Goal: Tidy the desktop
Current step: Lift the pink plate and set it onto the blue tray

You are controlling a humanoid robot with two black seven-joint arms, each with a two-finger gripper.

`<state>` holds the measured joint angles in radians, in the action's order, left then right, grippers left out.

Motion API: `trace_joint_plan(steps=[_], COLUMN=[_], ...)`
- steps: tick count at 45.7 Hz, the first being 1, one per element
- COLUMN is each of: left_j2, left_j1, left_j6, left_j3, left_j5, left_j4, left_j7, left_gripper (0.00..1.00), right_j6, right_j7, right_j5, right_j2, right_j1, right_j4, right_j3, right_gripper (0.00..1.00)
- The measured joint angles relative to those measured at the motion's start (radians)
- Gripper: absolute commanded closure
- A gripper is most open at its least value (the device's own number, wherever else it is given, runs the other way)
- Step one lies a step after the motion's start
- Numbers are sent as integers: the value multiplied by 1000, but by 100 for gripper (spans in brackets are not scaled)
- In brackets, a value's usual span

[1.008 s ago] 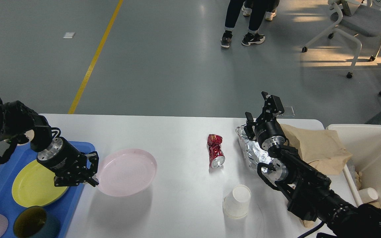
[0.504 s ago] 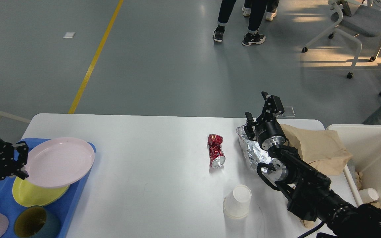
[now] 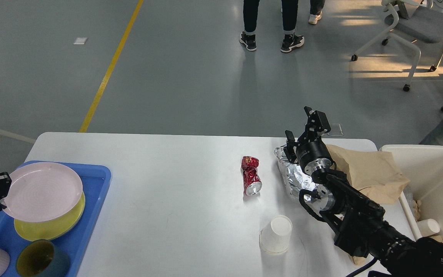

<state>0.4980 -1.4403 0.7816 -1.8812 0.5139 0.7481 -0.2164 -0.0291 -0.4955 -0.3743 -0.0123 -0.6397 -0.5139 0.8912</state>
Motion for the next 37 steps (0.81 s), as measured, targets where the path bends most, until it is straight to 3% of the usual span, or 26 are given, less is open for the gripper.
trace_joint_plan(steps=[37], left_j2=[-19], left_j1=[143], left_j6=[-39], left_j3=[53], left_j5=[0], left_j4=[-61], left_j7=[1], left_gripper=[96], right_j6=[0], right_j7=[0], right_j5=[0], right_j2=[0], right_j1=[0], right_j4=[0], right_j3=[0], right_gripper=[0])
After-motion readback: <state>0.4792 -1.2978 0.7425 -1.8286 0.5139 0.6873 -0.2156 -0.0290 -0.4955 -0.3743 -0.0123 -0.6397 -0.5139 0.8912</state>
